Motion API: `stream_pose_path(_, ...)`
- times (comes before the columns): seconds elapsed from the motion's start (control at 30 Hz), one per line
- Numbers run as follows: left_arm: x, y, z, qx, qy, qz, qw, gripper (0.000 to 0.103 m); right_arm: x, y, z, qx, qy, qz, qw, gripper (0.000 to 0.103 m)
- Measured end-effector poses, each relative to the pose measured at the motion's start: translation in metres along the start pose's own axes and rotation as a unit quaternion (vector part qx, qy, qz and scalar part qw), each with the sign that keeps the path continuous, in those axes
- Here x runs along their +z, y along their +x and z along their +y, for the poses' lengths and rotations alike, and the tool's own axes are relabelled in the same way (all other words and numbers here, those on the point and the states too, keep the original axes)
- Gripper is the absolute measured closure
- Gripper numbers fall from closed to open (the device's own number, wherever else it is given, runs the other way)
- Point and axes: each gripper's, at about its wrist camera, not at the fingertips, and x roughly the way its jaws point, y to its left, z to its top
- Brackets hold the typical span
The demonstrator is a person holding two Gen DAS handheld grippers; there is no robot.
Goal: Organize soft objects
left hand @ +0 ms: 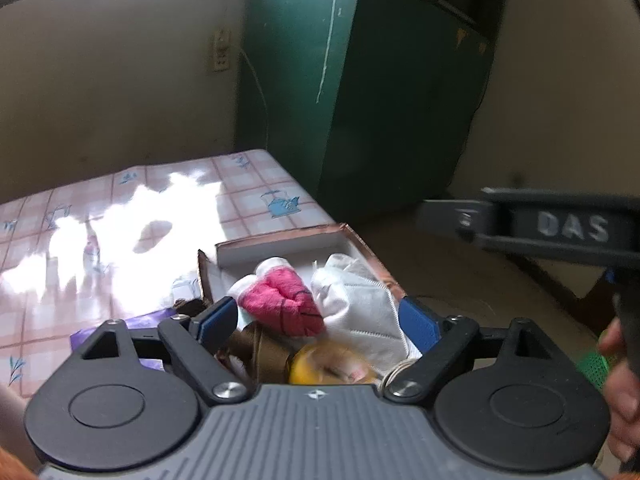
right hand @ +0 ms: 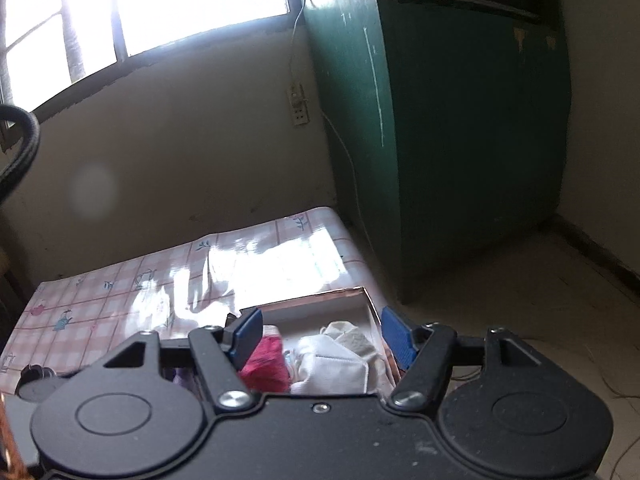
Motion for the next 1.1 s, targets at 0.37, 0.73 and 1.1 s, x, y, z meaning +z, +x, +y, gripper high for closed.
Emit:
stream_pose_path(0.37,-0.013,-0.053,0.012,0.12,-0.04,0.013,0.9919,0.0,-0.036,-0.041,0.018,-0.009,-0.045,0.015,0.999,0.022)
stream_pose_path(0.73,-0.056,-0.074,0.003,0.146,-0.05,0.037,0.9873,0.0,-0.083,-0.058,0.014,-0.015,-0.067,0.076,0.995,0.022)
stream_pose_path(1.1,-0.07,-0.069,-0.004,0.16,-0.055,0.05,0.9843,0.0,-0.099,-0.054,0.005,-0.014,-0.079,0.107,0.991,0.022)
